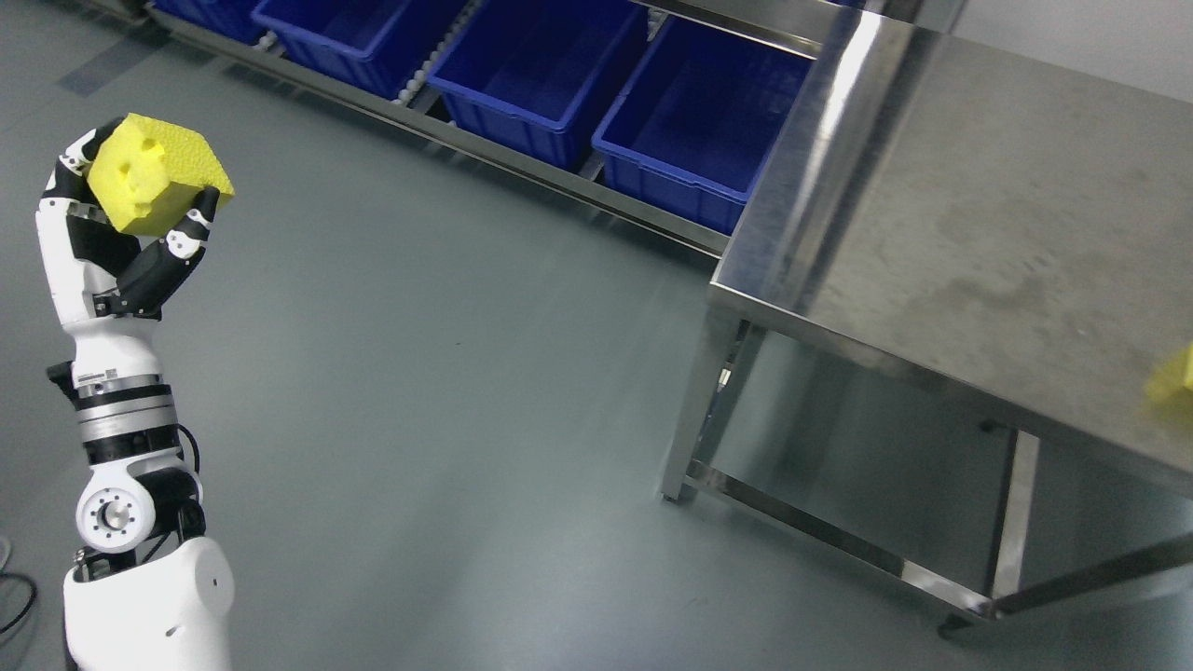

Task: Move yellow foam block to right shelf middle
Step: 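Hold the cube raised in the left hand while turning toward the blue bins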

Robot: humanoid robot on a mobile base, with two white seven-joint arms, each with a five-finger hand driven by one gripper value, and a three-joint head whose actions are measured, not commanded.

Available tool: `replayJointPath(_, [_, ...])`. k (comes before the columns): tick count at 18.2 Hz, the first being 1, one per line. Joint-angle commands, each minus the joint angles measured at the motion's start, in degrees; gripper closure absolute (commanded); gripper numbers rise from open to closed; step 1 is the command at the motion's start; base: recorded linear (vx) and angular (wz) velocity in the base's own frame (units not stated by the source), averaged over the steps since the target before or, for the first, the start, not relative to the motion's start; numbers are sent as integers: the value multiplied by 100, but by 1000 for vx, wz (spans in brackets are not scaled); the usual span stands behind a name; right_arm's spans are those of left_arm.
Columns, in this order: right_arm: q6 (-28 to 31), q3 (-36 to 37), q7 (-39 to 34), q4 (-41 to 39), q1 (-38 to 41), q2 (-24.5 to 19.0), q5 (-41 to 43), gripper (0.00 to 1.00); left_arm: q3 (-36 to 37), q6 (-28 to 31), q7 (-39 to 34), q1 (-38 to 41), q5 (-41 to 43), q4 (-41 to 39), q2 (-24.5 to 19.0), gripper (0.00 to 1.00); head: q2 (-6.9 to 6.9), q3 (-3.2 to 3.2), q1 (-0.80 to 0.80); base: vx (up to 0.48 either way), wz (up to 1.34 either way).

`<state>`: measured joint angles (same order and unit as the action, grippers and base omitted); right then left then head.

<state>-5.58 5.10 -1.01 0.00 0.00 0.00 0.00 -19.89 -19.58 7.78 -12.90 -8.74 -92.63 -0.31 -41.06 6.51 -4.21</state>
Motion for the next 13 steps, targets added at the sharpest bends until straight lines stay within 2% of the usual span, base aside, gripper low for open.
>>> replayJointPath(1, [4, 0, -4, -100, -17, 100, 0, 0, -199, 15, 5, 69, -14, -150, -69, 69, 0, 0, 0, -69, 813])
replayJointPath(13, [4, 0, -4, -100, -8, 100, 0, 0, -120, 7, 31, 227, -14, -150, -69, 69, 0, 0, 0, -11, 407])
